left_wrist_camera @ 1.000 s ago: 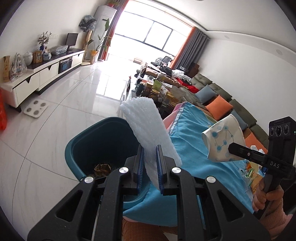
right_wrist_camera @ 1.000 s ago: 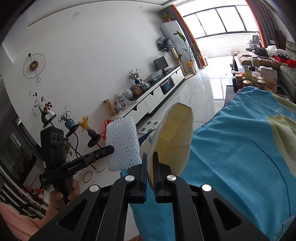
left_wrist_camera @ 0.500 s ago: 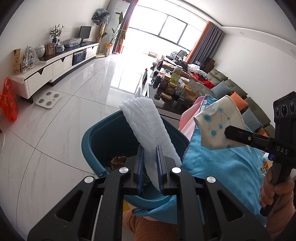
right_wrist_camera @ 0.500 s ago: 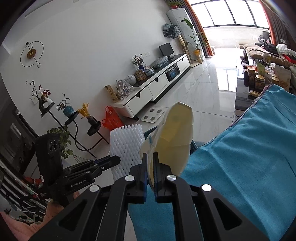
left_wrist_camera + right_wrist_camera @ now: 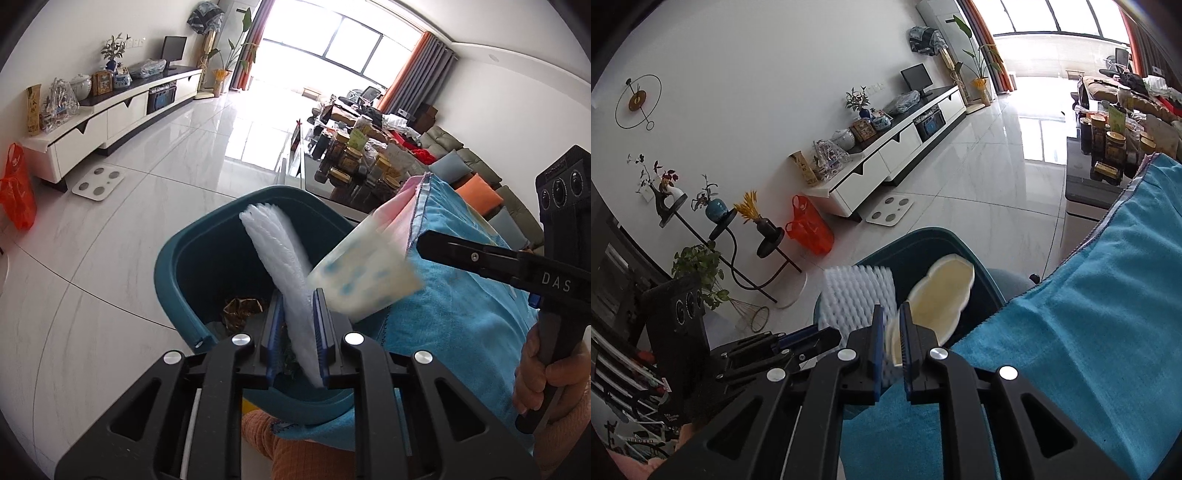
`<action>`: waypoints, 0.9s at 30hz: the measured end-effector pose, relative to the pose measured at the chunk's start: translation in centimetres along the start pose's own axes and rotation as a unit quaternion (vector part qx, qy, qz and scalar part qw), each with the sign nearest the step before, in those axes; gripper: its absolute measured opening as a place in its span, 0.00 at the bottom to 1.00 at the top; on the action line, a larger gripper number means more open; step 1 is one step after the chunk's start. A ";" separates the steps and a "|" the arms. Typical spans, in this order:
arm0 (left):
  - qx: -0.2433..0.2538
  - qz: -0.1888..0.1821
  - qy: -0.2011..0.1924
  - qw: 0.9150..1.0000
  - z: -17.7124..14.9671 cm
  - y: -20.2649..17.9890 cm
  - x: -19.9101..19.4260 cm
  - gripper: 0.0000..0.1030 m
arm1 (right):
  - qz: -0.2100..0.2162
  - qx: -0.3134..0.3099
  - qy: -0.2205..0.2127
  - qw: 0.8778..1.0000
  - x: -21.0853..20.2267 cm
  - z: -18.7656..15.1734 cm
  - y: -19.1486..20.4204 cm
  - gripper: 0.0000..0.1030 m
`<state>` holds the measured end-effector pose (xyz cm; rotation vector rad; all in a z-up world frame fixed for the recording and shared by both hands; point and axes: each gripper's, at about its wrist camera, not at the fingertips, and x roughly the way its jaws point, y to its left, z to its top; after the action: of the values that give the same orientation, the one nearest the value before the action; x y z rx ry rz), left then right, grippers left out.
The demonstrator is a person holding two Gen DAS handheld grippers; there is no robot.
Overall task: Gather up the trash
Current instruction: 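Carry foam net and paper cup to the teal bin and release both, then move both tools back over the table toward the wrappers and foil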
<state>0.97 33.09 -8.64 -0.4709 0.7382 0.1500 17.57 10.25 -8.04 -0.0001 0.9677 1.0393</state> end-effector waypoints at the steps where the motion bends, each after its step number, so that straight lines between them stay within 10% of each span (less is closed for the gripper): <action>1: -0.002 0.001 0.002 1.000 0.0 0.1 0.4 0.18 | -0.001 0.003 0.000 1.000 0.1 0.1 0.0 0.14; 15: -0.003 -0.008 -0.016 1.000 -0.6 -0.6 0.9 0.27 | -0.004 0.002 -0.033 0.999 -3.8 -1.8 -0.4 0.22; 27: 0.120 -0.097 -0.061 0.986 -1.6 -11.2 -2.8 0.46 | -0.062 -0.013 -0.117 0.991 -13.9 -6.2 -1.5 0.37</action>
<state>1.25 22.49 -3.75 -0.2988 0.5766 -0.0920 12.37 -3.23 -3.12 0.0385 0.7306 0.9140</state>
